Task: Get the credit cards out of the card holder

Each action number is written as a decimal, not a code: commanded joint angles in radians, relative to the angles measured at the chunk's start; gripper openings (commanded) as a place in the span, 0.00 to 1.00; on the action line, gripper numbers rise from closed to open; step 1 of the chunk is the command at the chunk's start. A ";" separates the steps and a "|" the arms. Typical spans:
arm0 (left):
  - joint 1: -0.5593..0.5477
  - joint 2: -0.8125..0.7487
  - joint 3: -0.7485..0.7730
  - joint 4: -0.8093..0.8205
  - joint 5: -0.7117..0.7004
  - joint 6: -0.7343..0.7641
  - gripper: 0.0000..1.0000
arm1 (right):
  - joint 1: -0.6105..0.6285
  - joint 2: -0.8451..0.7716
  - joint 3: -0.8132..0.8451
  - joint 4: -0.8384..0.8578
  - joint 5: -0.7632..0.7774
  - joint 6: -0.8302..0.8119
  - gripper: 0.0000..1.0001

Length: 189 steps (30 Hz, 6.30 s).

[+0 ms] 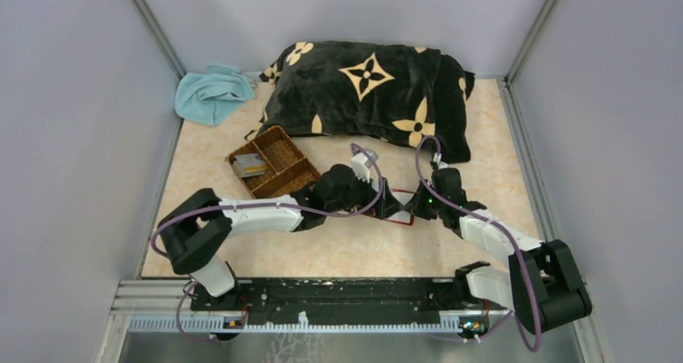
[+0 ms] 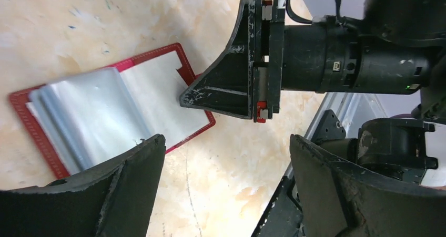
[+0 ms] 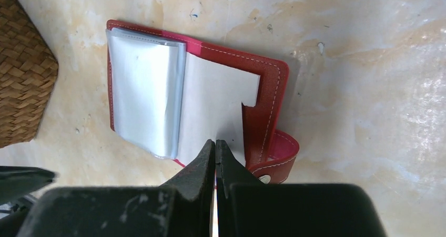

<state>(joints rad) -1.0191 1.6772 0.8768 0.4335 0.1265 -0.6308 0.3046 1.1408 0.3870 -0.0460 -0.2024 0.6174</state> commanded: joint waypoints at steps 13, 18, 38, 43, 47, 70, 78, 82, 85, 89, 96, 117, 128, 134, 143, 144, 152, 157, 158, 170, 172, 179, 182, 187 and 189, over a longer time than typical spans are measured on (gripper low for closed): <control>0.052 0.065 0.033 -0.127 -0.120 0.192 0.91 | 0.000 -0.029 0.005 0.006 0.039 -0.021 0.00; 0.054 0.107 0.044 -0.107 -0.073 0.186 0.91 | 0.000 -0.042 -0.001 -0.003 0.048 -0.021 0.00; 0.054 0.130 -0.010 0.095 0.102 0.061 0.91 | 0.001 -0.038 -0.015 0.007 0.035 -0.021 0.00; 0.054 0.160 0.015 0.120 0.126 0.044 0.91 | 0.000 -0.038 -0.029 0.015 0.025 -0.014 0.00; 0.056 0.182 0.017 0.153 0.142 0.026 0.91 | 0.000 -0.047 -0.031 0.005 0.026 -0.017 0.00; 0.075 0.144 -0.010 -0.001 0.027 0.050 0.92 | 0.000 -0.028 -0.024 0.015 0.026 -0.027 0.00; 0.066 0.182 0.006 0.058 0.104 0.009 0.92 | 0.001 -0.020 -0.031 0.027 0.020 -0.026 0.00; 0.056 0.170 0.025 0.070 0.124 -0.004 0.92 | 0.000 -0.020 -0.039 0.030 0.018 -0.030 0.00; 0.051 0.158 0.045 0.062 0.137 -0.008 0.92 | 0.000 -0.013 -0.046 0.037 0.013 -0.029 0.00; 0.046 0.146 0.065 0.052 0.145 -0.008 0.92 | -0.001 -0.009 -0.052 0.046 0.009 -0.025 0.00; 0.045 0.165 0.081 0.036 0.145 -0.006 0.92 | 0.000 -0.037 -0.035 0.017 0.020 -0.027 0.00; 0.050 0.210 0.071 0.004 0.096 -0.006 0.92 | -0.001 -0.041 -0.039 0.012 0.027 -0.039 0.00; 0.047 0.263 0.104 0.072 0.174 -0.057 0.92 | 0.001 -0.025 -0.071 0.053 -0.021 -0.029 0.00; 0.035 0.288 0.142 0.110 0.215 -0.083 0.92 | 0.001 -0.047 -0.077 0.046 -0.025 -0.028 0.00; 0.012 0.306 0.163 0.185 0.271 -0.139 0.91 | 0.001 -0.063 -0.074 0.047 -0.059 -0.027 0.00; 0.009 0.302 0.163 0.191 0.273 -0.143 0.91 | 0.000 -0.069 -0.075 0.048 -0.061 -0.027 0.00; -0.011 0.289 0.167 0.227 0.304 -0.172 0.91 | 0.000 -0.092 -0.069 0.033 -0.052 -0.025 0.00; -0.016 0.298 0.162 0.229 0.294 -0.175 0.91 | 0.000 -0.166 -0.060 -0.016 -0.012 -0.022 0.00; -0.016 0.299 0.160 0.230 0.292 -0.175 0.91 | -0.001 -0.188 -0.054 -0.037 -0.001 -0.024 0.00; -0.016 0.319 0.169 0.235 0.289 -0.177 0.91 | -0.001 -0.404 0.066 -0.294 0.199 -0.036 0.07; -0.016 0.329 0.172 0.239 0.292 -0.179 0.91 | -0.001 -0.429 0.082 -0.323 0.231 -0.033 0.08; -0.016 0.364 0.186 0.250 0.298 -0.185 0.91 | -0.001 -0.519 0.140 -0.395 0.291 -0.038 0.09; -0.016 0.375 0.198 0.250 0.304 -0.186 0.91 | -0.001 -0.540 0.170 -0.426 0.312 -0.044 0.09; -0.020 0.392 0.224 0.274 0.327 -0.192 0.92 | -0.001 -0.566 0.180 -0.432 0.314 -0.050 0.09; -0.028 0.371 0.221 0.276 0.323 -0.173 0.92 | -0.001 -0.554 0.175 -0.432 0.305 -0.047 0.09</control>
<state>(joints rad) -1.0340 2.0617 1.0691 0.6605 0.4259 -0.8192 0.2989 0.5880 0.5255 -0.4759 0.0925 0.5766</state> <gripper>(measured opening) 0.917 0.086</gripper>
